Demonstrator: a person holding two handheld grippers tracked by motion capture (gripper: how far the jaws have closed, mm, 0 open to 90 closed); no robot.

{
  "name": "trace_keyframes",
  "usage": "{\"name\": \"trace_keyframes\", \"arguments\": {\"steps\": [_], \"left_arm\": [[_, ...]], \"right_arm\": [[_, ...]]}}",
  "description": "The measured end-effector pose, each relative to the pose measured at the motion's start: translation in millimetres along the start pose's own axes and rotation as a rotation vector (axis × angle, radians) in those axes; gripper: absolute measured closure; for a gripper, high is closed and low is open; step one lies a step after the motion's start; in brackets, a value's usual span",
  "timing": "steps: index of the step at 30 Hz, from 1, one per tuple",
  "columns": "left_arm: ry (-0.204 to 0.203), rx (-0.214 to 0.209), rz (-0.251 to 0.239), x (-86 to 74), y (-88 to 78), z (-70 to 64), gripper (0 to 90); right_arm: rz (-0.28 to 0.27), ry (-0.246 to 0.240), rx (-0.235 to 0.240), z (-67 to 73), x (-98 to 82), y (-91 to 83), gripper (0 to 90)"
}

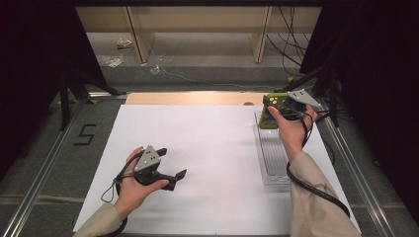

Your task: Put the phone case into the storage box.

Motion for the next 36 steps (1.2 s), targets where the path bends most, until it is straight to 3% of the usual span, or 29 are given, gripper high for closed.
{"name": "trace_keyframes", "arguments": {"steps": [36], "left_arm": [[-0.002,0.001,0.004,-0.6,0.5,0.0,0.0]], "right_arm": [[0.024,-0.004,-0.024,-6.0,-6.9,17.2,17.3]]}}
Point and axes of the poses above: each handheld gripper's, and its own axes: y roughly forward along the jaws, x roughly out of its top, z roughly to its left, the point moved 3 cm from there along y, roughly forward along the jaws, and after that the axes turned 11 degrees about -y, right-handed, at the moved point
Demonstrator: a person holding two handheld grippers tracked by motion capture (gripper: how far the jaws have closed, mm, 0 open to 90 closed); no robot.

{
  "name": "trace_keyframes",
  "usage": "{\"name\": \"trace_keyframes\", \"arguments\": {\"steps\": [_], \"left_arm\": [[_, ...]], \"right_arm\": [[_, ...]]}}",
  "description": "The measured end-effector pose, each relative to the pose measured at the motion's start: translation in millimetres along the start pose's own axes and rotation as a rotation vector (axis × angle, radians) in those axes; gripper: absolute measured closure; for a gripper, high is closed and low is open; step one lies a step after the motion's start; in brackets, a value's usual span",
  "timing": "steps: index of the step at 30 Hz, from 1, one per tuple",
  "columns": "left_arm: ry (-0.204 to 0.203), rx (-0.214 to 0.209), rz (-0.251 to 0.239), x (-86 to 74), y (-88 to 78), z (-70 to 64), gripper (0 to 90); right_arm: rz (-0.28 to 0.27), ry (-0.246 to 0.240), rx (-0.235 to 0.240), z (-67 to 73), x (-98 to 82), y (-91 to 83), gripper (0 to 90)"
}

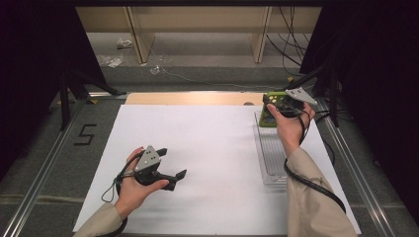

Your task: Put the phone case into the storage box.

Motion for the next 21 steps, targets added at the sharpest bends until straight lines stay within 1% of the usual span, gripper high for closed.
{"name": "trace_keyframes", "arguments": {"steps": [21], "left_arm": [[0.002,-0.002,0.000,0.1,0.4,0.0,0.0]], "right_arm": [[0.011,0.000,0.003,-0.6,-3.8,10.1,17.3]]}}
Point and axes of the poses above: each handheld gripper's, and its own axes: y roughly forward along the jaws, x roughly out of its top, z roughly to its left, the point moved 3 cm from there along y, roughly forward along the jaws, and after that the axes turned 11 degrees about -y, right-handed, at the moved point
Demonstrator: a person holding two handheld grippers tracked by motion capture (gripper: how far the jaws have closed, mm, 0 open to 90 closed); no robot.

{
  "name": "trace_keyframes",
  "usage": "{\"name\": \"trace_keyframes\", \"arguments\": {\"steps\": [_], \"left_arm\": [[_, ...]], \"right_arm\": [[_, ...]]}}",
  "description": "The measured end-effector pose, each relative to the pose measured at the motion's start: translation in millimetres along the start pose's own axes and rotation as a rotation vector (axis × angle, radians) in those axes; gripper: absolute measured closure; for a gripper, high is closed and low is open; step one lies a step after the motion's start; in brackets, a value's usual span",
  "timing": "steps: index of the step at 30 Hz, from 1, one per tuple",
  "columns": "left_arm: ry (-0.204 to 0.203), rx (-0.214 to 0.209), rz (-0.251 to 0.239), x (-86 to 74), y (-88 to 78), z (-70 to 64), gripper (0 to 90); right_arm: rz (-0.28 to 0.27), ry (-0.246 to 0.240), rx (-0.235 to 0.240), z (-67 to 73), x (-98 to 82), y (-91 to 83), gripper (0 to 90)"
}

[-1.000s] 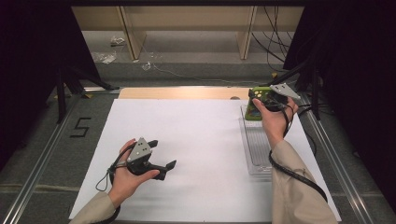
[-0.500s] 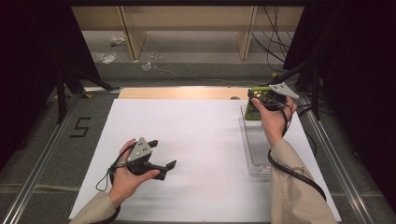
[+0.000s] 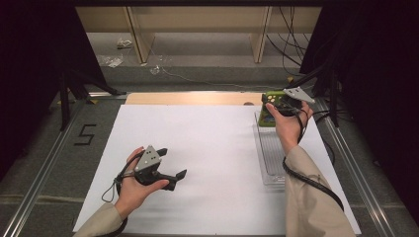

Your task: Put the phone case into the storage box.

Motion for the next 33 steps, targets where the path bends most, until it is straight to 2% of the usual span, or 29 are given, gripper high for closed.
{"name": "trace_keyframes", "arguments": {"steps": [33], "left_arm": [[-0.002,-0.003,0.000,-0.2,0.2,0.4,0.0]], "right_arm": [[0.035,-0.018,0.007,1.2,-14.4,19.7,17.3]]}}
Point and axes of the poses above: each handheld gripper's, and its own axes: y roughly forward along the jaws, x roughly out of its top, z roughly to its left, the point moved 3 cm from there along y, roughly forward along the jaws, and after that the axes turned 11 degrees about -y, right-handed, at the moved point
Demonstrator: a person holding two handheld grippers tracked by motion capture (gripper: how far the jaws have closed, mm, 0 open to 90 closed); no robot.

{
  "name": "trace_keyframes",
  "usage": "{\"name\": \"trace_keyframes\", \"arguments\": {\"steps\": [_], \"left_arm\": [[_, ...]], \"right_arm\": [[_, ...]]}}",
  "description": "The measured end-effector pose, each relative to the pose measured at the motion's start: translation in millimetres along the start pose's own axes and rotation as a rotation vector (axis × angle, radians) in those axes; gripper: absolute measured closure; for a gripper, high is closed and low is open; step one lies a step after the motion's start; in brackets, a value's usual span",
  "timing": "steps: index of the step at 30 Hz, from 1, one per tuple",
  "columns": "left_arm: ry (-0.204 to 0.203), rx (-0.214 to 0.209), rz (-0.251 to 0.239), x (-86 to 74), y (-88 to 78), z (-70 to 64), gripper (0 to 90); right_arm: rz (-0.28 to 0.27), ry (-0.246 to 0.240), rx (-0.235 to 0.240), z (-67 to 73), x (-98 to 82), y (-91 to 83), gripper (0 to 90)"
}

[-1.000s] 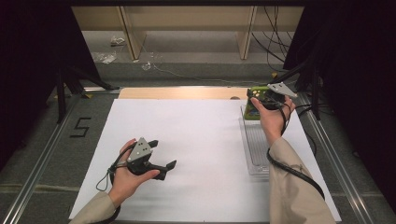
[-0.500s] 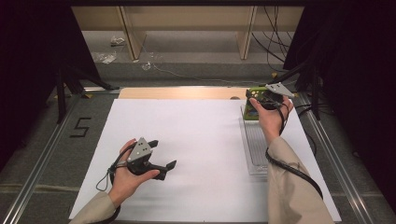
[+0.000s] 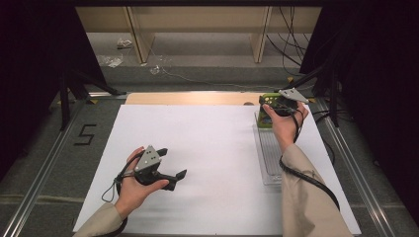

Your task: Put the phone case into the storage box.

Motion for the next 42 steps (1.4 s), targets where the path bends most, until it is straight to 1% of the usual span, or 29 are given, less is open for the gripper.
{"name": "trace_keyframes", "arguments": {"steps": [7,13,22,27,34,42], "left_arm": [[0.002,-0.001,0.002,-0.1,0.3,-0.2,0.0],[0.001,-0.002,0.002,-0.2,0.4,-0.1,0.0],[0.003,-0.001,0.002,0.0,0.5,-0.2,0.0],[0.003,-0.002,0.002,-0.1,0.5,-0.2,0.0],[0.001,-0.003,0.002,-0.1,0.5,-0.1,0.0],[0.001,-0.004,0.003,-0.3,0.9,-0.4,0.0]], "right_arm": [[-0.001,-0.011,-0.001,-0.3,-2.7,3.0,17.3],[0.003,-0.009,-0.004,-0.3,-5.5,5.6,17.3],[0.003,-0.006,-0.004,-0.9,-5.5,8.0,17.2],[0.003,-0.016,-0.001,-0.2,-5.2,9.6,17.0],[0.004,-0.009,-0.009,-1.1,-5.4,11.8,16.7],[0.003,-0.011,-0.018,-0.4,-5.4,13.8,16.5]]}}
Point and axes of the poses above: each handheld gripper's, and its own axes: y roughly forward along the jaws, x roughly out of its top, z roughly to its left, the point moved 3 cm from there along y, roughly forward along the jaws, and after that the axes turned 11 degrees about -y, right-handed, at the moved point
